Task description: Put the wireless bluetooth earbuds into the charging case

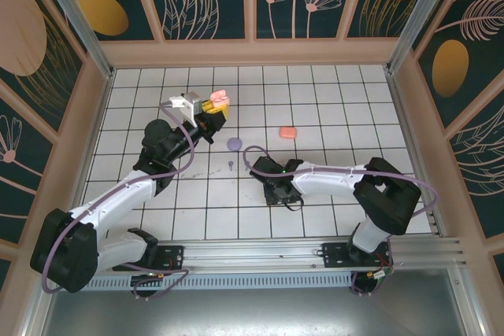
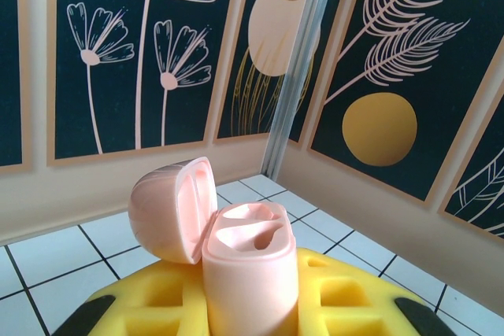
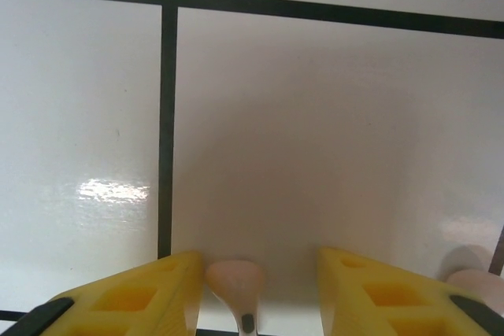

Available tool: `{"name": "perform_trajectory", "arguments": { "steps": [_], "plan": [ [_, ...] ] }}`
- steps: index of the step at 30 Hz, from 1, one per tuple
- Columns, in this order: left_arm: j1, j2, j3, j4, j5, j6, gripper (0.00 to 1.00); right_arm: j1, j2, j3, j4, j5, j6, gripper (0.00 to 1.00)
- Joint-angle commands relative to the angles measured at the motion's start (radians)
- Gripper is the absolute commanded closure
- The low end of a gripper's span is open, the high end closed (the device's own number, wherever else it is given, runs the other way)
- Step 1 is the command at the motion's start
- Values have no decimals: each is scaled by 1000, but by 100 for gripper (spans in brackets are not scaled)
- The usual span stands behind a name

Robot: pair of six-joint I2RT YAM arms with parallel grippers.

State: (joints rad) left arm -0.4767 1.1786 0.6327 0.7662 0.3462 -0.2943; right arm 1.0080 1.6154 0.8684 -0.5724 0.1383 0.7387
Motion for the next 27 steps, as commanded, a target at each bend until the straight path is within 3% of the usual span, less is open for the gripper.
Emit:
{"name": "perform_trajectory", "arguments": {
  "steps": [1,16,22,27],
  "plan": [
    [1,-13,-4,35,-1,-2,100,5,28,15,28,20,-13,58],
    [1,-4,-4,38,5,-14,100,3,20,-3,45,18,-21,71],
    [1,4,-1,39,18,-20,100,2,-27,0,31,29,-19,79],
    [1,-1,1,39,27,-19,100,-3,-96,28,-4,55,-16,81]
  ]
}}
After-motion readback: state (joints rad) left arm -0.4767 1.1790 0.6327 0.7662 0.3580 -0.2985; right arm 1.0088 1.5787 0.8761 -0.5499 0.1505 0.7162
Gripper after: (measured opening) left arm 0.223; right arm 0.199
